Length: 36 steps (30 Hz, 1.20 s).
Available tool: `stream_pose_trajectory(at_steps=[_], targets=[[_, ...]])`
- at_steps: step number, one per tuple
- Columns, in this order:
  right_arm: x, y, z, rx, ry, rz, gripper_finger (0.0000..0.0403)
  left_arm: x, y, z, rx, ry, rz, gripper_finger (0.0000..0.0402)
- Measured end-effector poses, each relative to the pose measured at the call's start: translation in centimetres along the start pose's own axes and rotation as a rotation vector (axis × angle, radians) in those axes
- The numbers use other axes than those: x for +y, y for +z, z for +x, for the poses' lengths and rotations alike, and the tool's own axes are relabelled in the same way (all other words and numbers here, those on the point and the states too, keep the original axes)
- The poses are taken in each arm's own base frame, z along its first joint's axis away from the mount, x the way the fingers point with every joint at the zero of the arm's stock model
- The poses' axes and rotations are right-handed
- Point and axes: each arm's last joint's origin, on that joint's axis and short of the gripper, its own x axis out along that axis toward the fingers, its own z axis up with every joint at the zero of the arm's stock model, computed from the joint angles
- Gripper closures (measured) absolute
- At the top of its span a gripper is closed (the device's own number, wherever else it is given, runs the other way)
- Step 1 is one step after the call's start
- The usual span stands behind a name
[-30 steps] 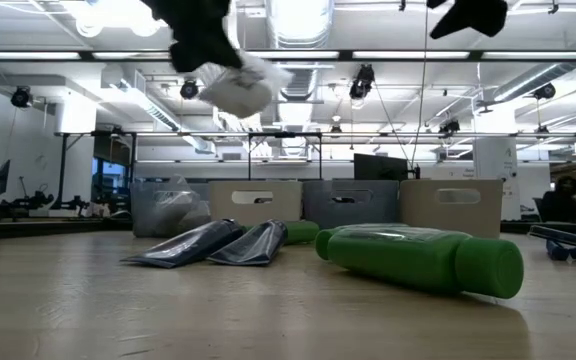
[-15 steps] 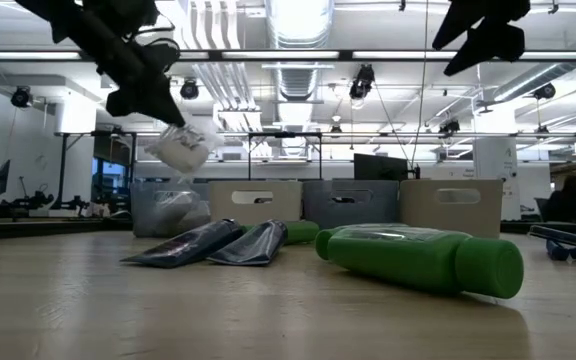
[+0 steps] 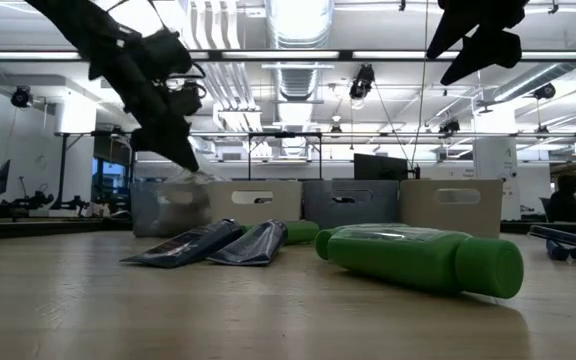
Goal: Pick & Place Travel size toiletries
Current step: Put the cotton pack into the left black bin
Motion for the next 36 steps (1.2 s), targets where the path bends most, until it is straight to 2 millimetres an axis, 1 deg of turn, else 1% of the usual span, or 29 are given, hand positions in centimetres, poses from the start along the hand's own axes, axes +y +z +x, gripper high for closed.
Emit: stream_pose_trajectory(at_steps=[4, 8, 11, 15, 20, 23, 26, 30, 36], targets=[[0.0, 0.0, 0.0, 0.001, 0.000, 0.024, 0.0131, 0.5, -0.7, 1.5, 0.090, 0.023, -0.016, 0.0380], [0.0, 0.0, 0.0, 0.004, 0.002, 0.039, 0.0146, 0.9, -1.4, 1.8, 0.164, 0.090, -0.051, 0.0378], [0.0, 0.0, 0.0, 0.007, 0.005, 0.039, 0.0156, 1.0, -1.4, 1.5, 0.153, 0.125, -0.058, 0.0378], [0.0, 0.0, 0.0, 0.007, 0.005, 0.039, 0.0166, 1.0, -1.1, 0.6, 0.110, 0.168, -0.086, 0.0372], [0.0, 0.0, 0.0, 0.007, 0.004, 0.032, 0.0173, 0.9, -0.6, -1.0, 0.047, 0.175, -0.113, 0.0339], [0.0, 0.0, 0.0, 0.007, 0.004, 0.036, 0.0177, 0.8, -0.6, -1.6, 0.032, 0.171, -0.129, 0.0322], [0.0, 0.0, 0.0, 0.007, 0.004, 0.036, 0.0179, 0.8, -0.7, -1.9, 0.032, 0.171, -0.164, 0.0315], [0.0, 0.0, 0.0, 0.007, 0.005, 0.037, 0.0173, 0.8, -0.8, -2.0, 0.040, 0.173, -0.206, 0.0313], [0.0, 0.0, 0.0, 0.007, 0.005, 0.039, 0.0152, 0.8, -0.8, -2.0, 0.041, 0.166, -0.231, 0.0313]])
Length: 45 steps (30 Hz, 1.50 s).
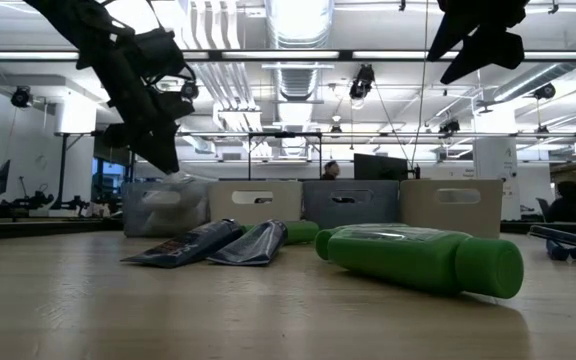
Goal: Pick & Place Travel size toiletries
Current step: Put the cotton pack into the left black bin, then put the left shave cream into the white bin
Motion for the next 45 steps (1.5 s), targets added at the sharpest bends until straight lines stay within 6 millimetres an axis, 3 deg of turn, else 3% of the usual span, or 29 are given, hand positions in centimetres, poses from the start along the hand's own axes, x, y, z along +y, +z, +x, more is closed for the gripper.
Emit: stream_pose_trajectory(at_steps=[9, 16, 33, 45], targets=[[0.0, 0.0, 0.0, 0.000, -0.001, 0.000, 0.0120, 0.3, -1.0, -0.1, 0.110, 0.013, -0.011, 0.0312], [0.0, 0.0, 0.0, 0.000, 0.000, -0.001, 0.0094, 0.4, -1.4, -1.3, 0.135, -0.034, -0.044, 0.0311], [0.0, 0.0, 0.0, -0.001, 0.000, 0.000, 0.0040, 0.6, -0.3, -8.2, -0.134, -0.176, -0.138, 0.0309], [0.0, 0.0, 0.0, -0.001, 0.000, 0.000, 0.0039, -1.0, 1.3, -10.2, -0.302, -0.478, -0.215, 0.0309]])
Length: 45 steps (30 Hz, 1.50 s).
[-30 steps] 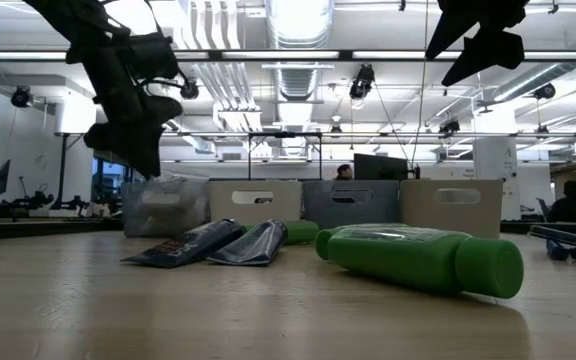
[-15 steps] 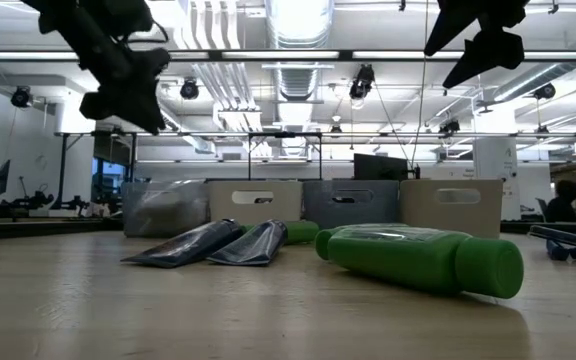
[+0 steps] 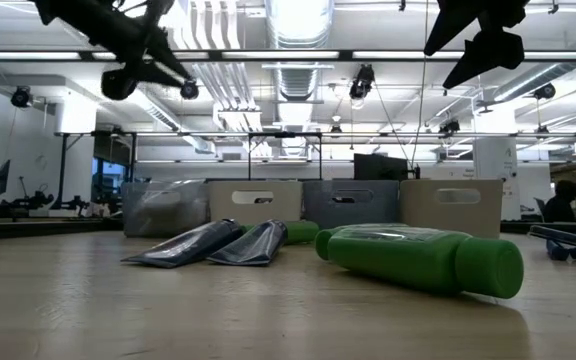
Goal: Pick & Place Travel size toiletries
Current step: Put the left shave cream into the white bin
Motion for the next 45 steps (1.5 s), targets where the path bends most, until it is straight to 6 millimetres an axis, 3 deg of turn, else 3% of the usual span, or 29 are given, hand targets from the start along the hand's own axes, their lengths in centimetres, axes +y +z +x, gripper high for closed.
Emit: stream_pose_trajectory(at_steps=[8, 15, 22, 37, 45], targets=[[-0.1, -0.1, 0.1, 0.002, -0.007, -0.003, 0.0039, -3.6, -1.3, 2.1, 0.143, -0.334, 0.026, 0.0309], [-0.1, -0.1, 0.1, 0.002, -0.007, -0.003, 0.0039, -6.4, -5.6, 5.0, 0.389, -0.385, 0.028, 0.0310], [0.0, -0.1, 0.1, -0.002, -0.001, 0.008, 0.0039, -7.7, -9.9, 7.6, 0.550, -0.311, 0.038, 0.0310], [0.9, 0.7, 0.1, -0.076, 0.090, 0.048, 0.0039, -7.7, -16.1, 11.5, 0.764, -0.096, -0.079, 0.0308], [1.0, 0.6, 0.1, -0.045, 0.119, 0.046, 0.0039, -7.8, -17.3, 12.6, 0.792, -0.044, -0.102, 0.0242]])
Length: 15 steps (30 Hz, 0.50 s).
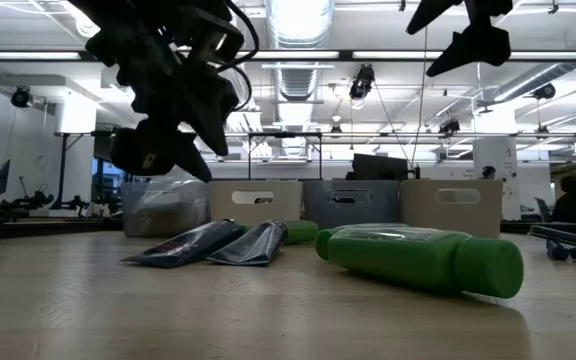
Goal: Pick & Place Travel size toiletries
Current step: Put the left shave cream into the white bin
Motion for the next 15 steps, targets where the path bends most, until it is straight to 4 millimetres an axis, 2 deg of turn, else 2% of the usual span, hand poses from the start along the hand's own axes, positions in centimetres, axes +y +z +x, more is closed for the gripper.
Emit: stream_pose_trajectory(at_steps=[7, 15], targets=[[0.1, 0.0, 0.0, 0.004, 0.010, 0.000, 0.0039, -0.7, 0.2, -0.5, -0.022, -0.039, 0.036, 0.0176], [0.3, 0.0, 0.0, 0.023, 0.046, 0.055, 0.0039, -1.1, 0.3, -1.1, -0.050, -0.074, 0.048, 0.0168]])
